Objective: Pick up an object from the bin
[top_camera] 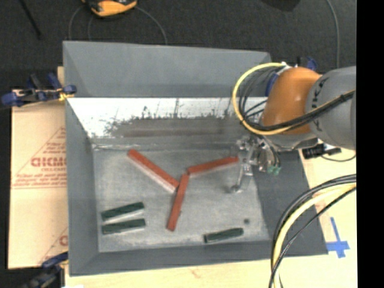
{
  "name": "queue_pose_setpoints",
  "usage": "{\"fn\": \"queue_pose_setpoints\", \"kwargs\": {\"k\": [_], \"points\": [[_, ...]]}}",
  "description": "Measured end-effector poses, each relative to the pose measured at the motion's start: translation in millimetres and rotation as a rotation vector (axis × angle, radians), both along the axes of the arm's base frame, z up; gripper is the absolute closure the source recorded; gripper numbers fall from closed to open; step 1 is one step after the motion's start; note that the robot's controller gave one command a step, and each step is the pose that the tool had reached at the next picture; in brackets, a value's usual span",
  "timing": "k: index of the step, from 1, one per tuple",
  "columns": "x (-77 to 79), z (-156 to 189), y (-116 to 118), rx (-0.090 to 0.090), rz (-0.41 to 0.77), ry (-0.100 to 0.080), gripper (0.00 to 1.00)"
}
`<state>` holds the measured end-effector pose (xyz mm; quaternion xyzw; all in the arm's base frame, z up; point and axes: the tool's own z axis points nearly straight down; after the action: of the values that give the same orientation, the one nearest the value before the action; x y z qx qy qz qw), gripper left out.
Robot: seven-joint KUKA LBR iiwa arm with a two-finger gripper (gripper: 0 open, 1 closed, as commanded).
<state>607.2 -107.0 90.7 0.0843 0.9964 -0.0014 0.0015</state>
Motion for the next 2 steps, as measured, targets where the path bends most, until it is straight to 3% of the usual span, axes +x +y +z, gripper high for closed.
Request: {"fn": "queue_pose_setpoints", "kwargs": {"k": [1,2], "points": [[29.1,-16.9,28.4,-0.002,0.349,-0.005,1.0],[29.1,-16.9,28.4,-0.002,0.349,-0.005,1.0]]}}
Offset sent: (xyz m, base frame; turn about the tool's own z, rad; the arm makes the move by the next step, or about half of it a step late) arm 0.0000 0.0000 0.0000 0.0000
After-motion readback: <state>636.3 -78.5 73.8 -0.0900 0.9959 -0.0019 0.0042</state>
